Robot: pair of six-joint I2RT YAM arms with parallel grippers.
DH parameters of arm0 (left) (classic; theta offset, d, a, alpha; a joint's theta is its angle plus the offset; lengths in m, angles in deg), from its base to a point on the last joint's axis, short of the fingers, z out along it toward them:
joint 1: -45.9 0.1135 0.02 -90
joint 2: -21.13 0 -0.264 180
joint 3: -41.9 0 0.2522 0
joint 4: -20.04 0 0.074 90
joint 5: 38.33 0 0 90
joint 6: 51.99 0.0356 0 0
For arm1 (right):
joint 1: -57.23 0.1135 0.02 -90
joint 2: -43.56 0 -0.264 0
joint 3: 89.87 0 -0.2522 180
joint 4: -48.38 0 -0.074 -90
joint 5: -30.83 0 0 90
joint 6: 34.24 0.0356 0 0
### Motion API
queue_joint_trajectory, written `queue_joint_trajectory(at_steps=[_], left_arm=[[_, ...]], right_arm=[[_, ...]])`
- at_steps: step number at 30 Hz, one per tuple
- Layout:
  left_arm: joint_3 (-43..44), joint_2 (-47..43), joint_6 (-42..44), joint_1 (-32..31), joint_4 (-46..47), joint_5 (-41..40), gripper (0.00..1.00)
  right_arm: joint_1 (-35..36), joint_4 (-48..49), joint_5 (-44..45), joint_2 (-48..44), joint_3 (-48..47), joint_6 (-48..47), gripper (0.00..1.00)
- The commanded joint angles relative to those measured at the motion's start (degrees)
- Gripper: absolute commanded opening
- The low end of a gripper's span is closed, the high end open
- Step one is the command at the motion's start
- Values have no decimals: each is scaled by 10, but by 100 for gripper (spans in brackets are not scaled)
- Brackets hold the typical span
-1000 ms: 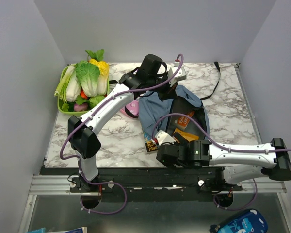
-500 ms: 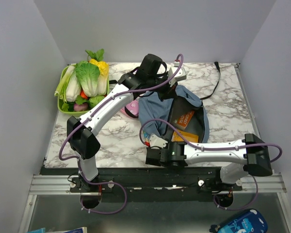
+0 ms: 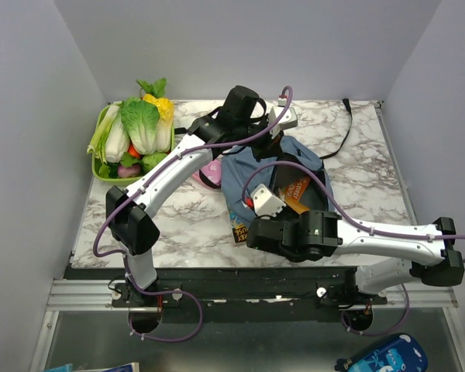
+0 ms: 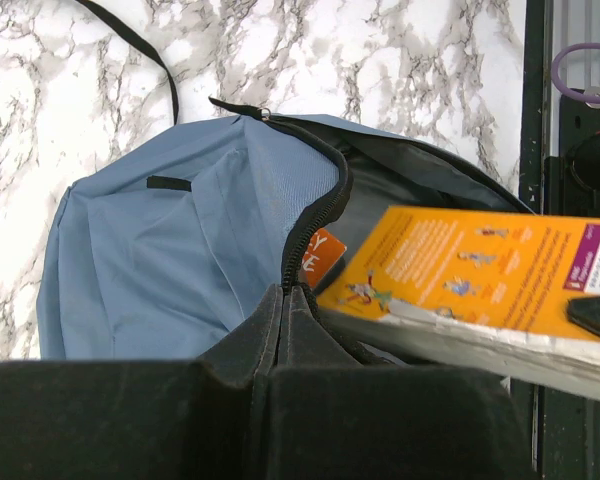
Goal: Pack the student bag
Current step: Place the book in the student bag.
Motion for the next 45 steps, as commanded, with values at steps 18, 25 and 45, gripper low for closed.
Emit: queue_joint_trajectory(at_steps=[18, 25, 45], left_arm=[[75, -27, -56, -13, -31, 52, 0], [82, -46, -12, -14, -115, 99, 0], [63, -85, -25, -15, -98, 92, 0]], right_arm=[[11, 69, 303, 131, 82, 0, 1], [11, -182, 409, 268, -2, 338, 0], [11, -181, 317, -18, 101, 916, 1]])
